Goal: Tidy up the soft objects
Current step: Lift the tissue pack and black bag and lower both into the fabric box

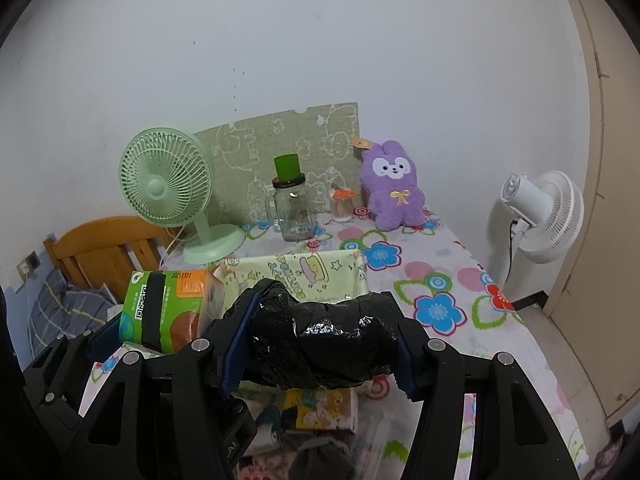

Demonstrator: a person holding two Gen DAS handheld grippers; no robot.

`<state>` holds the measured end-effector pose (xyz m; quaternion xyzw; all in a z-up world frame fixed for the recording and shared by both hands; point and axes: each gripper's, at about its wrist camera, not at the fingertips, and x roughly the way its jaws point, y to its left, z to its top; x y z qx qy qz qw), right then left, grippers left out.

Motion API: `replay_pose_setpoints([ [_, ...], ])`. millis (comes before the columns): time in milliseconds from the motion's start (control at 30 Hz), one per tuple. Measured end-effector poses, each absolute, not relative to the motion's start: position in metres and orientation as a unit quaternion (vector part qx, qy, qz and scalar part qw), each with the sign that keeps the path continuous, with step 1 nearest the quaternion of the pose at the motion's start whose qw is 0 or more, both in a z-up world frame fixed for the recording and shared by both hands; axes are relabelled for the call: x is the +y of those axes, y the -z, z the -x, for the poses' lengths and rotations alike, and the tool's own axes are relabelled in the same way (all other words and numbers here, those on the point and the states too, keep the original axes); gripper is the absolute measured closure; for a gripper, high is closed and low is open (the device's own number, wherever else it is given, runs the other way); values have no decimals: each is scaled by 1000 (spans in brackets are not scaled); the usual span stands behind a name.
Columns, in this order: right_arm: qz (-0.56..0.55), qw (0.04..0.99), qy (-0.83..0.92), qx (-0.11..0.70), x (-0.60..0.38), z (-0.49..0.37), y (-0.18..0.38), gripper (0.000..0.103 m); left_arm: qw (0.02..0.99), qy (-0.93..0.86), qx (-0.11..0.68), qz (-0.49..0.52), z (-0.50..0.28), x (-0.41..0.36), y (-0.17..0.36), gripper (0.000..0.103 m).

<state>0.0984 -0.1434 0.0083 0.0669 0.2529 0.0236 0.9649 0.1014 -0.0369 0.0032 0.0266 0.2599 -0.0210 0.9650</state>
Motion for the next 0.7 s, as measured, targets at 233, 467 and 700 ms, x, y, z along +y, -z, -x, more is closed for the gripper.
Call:
replay_pose_setpoints([
  [233,-67,964,-27,255,-142,-124,-10,41,964,17,263,-25,-126,-36,-5,31],
  [467,-67,964,-27,258,-140,-149,-8,41,960,27,276,-18,-151,-36,-2,31],
  [700,-68,961,-26,266,-142,-178,0,41,955,37,293,-13,-176,-35,6,31],
])
